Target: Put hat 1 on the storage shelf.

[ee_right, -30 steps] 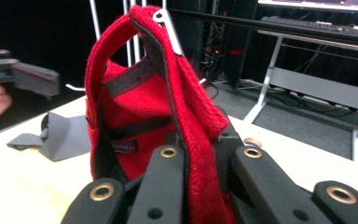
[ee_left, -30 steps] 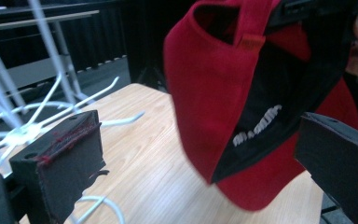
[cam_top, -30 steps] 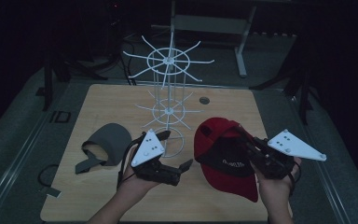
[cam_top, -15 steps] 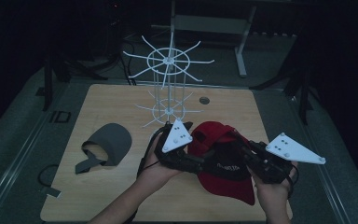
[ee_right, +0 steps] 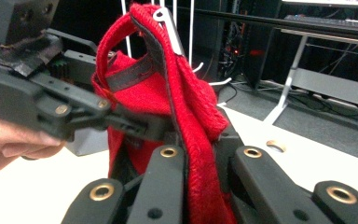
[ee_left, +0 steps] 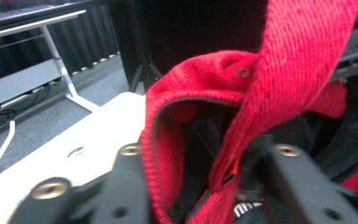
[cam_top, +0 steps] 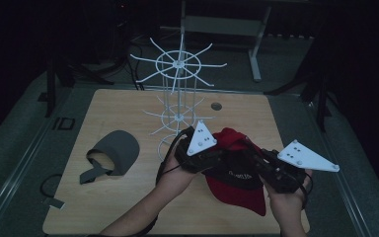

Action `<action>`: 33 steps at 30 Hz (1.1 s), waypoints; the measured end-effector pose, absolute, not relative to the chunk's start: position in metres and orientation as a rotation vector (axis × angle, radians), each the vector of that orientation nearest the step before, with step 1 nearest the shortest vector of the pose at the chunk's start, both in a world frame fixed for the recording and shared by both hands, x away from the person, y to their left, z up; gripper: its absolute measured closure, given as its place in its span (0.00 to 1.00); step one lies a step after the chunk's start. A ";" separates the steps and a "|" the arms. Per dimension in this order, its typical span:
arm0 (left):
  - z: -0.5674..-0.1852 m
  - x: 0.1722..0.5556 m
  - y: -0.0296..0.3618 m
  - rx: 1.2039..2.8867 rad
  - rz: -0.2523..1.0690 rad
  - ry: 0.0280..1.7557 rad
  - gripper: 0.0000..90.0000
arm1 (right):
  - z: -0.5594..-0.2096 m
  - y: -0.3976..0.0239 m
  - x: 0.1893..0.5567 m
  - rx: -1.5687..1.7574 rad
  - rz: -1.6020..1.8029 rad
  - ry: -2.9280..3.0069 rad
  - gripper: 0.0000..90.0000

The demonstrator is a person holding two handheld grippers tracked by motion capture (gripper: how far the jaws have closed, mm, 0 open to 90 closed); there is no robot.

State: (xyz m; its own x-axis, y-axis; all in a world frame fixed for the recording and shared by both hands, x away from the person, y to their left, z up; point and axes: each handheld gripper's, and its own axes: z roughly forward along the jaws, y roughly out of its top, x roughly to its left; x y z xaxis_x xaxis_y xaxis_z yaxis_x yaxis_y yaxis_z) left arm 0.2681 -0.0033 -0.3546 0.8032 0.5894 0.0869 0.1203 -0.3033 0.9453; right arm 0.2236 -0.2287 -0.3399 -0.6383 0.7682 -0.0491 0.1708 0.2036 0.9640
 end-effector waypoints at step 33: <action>-0.322 0.252 -0.024 1.835 0.588 0.476 0.95 | -0.365 -0.255 0.190 0.858 1.517 1.984 0.68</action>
